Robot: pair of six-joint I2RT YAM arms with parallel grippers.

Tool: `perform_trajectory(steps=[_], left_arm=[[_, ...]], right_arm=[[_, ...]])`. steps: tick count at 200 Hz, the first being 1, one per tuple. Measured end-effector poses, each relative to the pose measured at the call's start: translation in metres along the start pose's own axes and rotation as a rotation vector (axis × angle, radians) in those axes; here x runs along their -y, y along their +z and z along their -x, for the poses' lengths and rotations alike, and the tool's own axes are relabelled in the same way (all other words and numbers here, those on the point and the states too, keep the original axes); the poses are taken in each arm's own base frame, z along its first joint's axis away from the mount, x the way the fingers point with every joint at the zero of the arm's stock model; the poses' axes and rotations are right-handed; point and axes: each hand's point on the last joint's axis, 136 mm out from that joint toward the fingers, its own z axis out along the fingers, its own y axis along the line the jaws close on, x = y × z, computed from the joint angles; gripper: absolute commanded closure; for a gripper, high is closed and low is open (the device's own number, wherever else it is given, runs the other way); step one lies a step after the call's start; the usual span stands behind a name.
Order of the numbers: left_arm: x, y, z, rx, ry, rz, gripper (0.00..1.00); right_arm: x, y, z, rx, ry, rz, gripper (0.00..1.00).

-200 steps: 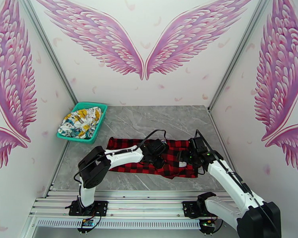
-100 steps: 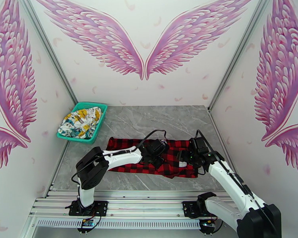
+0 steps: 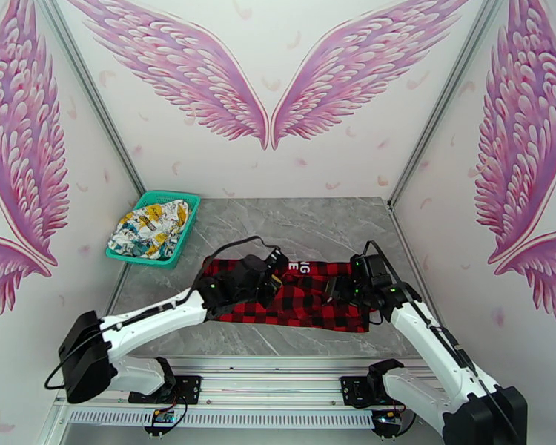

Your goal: Fold and stack the mixed laundry pile

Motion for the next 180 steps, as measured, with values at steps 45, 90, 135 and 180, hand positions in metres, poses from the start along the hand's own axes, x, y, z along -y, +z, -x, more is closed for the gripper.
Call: perform_trajectory(steps=[45, 90, 135, 180], left_arm=[[-0.049, -0.027, 0.047, 0.153, 0.067, 0.123, 1.00], [-0.069, -0.048, 0.067, 0.208, 0.063, 0.181, 0.87], [-0.081, -0.040, -0.018, -0.008, -0.139, 0.230, 0.37], [-0.104, -0.032, -0.131, -0.336, -0.426, 0.371, 0.27]], right_arm=[[-0.013, 0.004, 0.039, 0.072, 0.086, 0.026, 0.31], [-0.009, 0.014, 0.044, 0.079, 0.140, 0.024, 0.32], [0.017, 0.037, 0.009, -0.001, 0.159, -0.032, 0.32], [0.025, 0.043, -0.003, -0.030, 0.157, -0.052, 0.32]])
